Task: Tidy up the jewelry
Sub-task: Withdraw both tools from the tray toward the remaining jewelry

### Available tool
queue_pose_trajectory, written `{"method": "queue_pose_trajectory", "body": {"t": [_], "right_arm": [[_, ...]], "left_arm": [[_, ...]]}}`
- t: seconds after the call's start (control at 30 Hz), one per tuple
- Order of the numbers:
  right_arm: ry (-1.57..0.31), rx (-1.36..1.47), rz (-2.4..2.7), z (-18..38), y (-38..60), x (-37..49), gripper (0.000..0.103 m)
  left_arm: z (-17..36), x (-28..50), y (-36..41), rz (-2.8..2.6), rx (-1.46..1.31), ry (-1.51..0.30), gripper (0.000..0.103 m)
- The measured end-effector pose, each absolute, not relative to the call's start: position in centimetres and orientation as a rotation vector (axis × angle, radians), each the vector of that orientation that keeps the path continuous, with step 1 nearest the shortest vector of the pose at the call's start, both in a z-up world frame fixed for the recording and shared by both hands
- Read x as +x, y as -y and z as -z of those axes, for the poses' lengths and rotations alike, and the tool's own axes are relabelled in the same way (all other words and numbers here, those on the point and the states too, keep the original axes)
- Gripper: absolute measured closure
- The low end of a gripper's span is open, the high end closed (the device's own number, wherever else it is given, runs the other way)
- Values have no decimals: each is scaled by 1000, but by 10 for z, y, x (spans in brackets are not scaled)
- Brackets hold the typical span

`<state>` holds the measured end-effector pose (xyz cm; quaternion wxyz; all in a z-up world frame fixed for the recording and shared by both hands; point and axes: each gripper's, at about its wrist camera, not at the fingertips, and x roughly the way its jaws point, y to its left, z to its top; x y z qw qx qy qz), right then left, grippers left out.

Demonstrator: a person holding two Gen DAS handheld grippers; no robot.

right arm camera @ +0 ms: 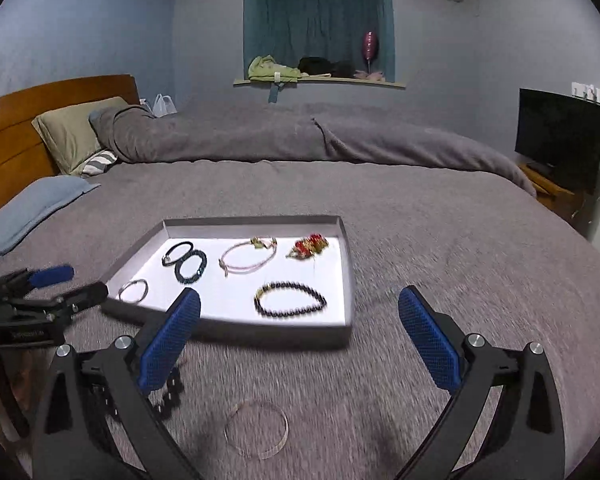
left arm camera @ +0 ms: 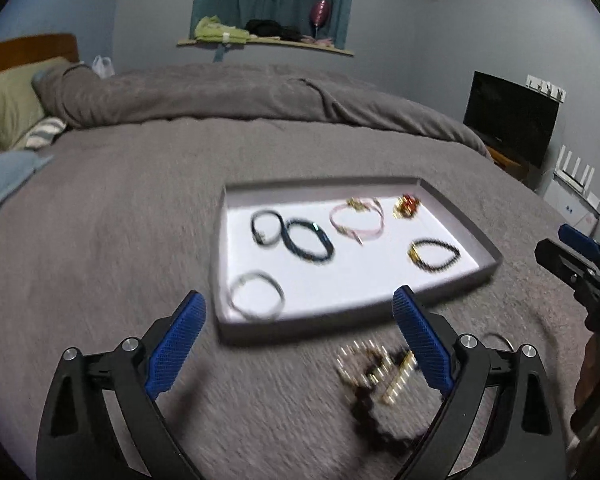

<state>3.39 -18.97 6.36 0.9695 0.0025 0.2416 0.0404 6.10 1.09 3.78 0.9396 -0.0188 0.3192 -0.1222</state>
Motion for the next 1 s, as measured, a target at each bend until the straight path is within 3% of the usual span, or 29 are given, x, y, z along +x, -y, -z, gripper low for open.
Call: {"method": "queue_pose_trajectory", "body": {"t": [0.47,1.0], "right_arm": [[-549,59,-58,-38,215,15,5],[-658,14,-96,-9,210,13,5]], "left_arm": [[-17,34,30,220,101,-689,9],[-5,28,25,254,96,-695,9]]}}
